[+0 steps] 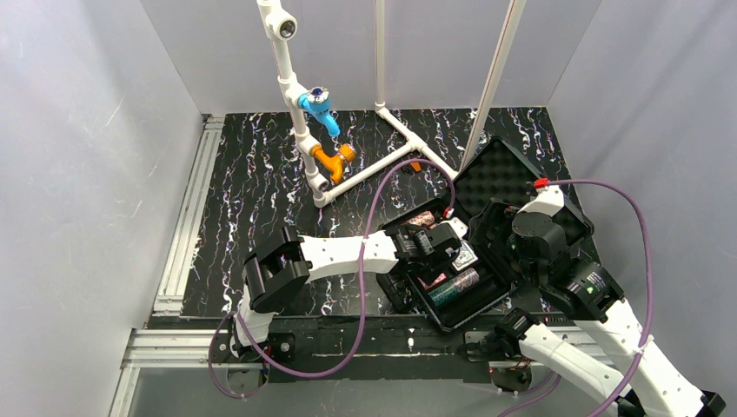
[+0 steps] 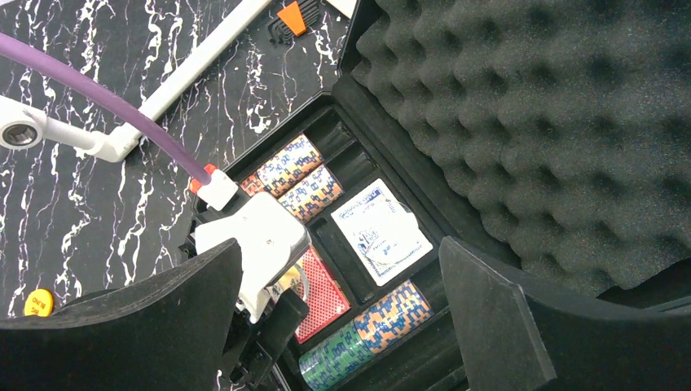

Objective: Pack up texas hold em set

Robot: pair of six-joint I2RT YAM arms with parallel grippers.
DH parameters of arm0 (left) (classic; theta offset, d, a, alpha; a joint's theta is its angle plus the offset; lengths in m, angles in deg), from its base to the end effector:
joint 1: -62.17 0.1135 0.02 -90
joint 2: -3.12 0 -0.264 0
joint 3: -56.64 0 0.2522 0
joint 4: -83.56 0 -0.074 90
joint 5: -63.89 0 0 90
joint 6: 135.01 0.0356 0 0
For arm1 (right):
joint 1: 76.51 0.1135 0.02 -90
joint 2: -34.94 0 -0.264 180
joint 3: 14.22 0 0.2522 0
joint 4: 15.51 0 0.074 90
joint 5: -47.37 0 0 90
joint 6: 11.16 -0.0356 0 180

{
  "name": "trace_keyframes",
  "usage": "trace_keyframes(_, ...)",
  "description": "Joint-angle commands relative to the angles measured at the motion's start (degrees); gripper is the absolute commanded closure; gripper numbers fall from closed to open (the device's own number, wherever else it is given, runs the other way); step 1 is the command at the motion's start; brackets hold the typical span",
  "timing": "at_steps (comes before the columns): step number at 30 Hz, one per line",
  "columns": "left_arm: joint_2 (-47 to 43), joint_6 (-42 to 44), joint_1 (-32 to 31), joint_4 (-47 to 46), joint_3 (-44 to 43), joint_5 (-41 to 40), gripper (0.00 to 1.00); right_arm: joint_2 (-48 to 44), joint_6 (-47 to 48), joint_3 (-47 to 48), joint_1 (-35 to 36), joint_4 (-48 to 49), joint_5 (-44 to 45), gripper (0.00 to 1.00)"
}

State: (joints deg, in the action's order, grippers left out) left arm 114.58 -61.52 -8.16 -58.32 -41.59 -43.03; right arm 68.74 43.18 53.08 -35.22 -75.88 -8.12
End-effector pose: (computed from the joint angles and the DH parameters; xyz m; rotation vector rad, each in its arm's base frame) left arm 0.1544 -0.4010 0.2171 0.9898 2.2311 -0.3242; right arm 0.0908 0.0529 0.3529 0.2727 1.9429 0.2680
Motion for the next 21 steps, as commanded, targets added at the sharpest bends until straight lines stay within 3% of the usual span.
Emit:
trace_keyframes(1, -1.5, -0.5, -0.3, 0.4, 0.7, -0.3, 0.63, -0.6, 0.0, 0.1, 0.1, 0.6, 1.2, 0.02)
trace_keyframes(6, -2.0, -0.7, -0.3, -0.1, 1.4, 1.0, 0.54, -0.6, 0.0, -0.2, 0.1, 0.8, 1.0, 0.02)
trace_keyframes(15, -3.5, -1.6, -0.3, -1.2, 2.8, 2.2, 0.27, -0.7, -0.1, -0.1, 0.1, 0.8, 0.8, 0.02)
trace_keyframes(21, -6.2, -1.9, -0.3, -1.3, 3.6, 2.0, 0.19, -1.2, -0.1, 0.0, 0.1, 0.4, 0.8, 0.02)
